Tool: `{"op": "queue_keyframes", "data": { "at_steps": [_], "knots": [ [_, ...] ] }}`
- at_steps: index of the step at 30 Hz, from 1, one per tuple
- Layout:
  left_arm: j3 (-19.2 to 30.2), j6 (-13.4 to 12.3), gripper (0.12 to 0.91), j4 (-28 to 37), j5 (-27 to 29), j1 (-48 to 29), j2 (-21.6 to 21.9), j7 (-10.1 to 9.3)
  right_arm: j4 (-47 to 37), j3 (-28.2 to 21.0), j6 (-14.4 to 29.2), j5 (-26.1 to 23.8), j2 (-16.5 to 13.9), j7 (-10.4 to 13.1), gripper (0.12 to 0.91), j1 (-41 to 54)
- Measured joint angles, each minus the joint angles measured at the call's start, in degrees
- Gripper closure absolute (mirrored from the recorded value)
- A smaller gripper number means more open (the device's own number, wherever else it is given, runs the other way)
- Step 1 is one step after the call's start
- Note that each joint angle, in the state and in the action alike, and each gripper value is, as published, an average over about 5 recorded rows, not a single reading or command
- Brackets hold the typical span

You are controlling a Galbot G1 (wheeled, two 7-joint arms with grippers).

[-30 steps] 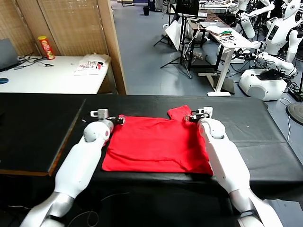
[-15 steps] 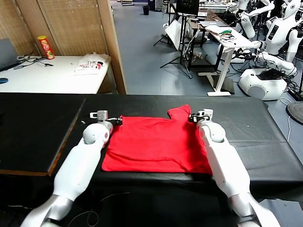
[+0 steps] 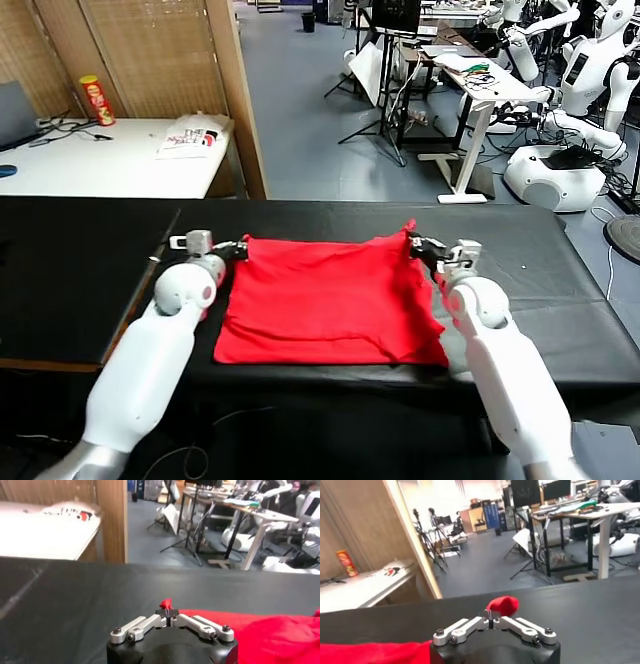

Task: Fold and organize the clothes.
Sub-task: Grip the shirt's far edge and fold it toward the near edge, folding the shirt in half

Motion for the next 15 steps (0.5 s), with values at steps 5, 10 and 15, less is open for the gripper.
{"op": "queue_keyframes", "data": {
  "at_steps": [5, 10, 15],
  "knots": [
    [-1.81, 0.81, 0.902, -7.80, -0.24, 5.58, 2.45, -0.41, 4.90, -0.32, -2.51, 0.97, -2.69, 2.12, 0.902, -3.11],
    [-3.34, 2.18, 0.902, -14.34, 0.10, 11.20, 4.42, -1.18, 9.66, 0.05, -5.72, 1.02, -4.76, 4.28, 0.902, -6.57],
    [-4.42, 3.11, 0.902, -19.77, 0.85, 16.16, 5.54, -1.89, 13.85, 0.67, -9.41, 0.63, -6.22, 5.92, 0.902, -10.49]
  ]
}}
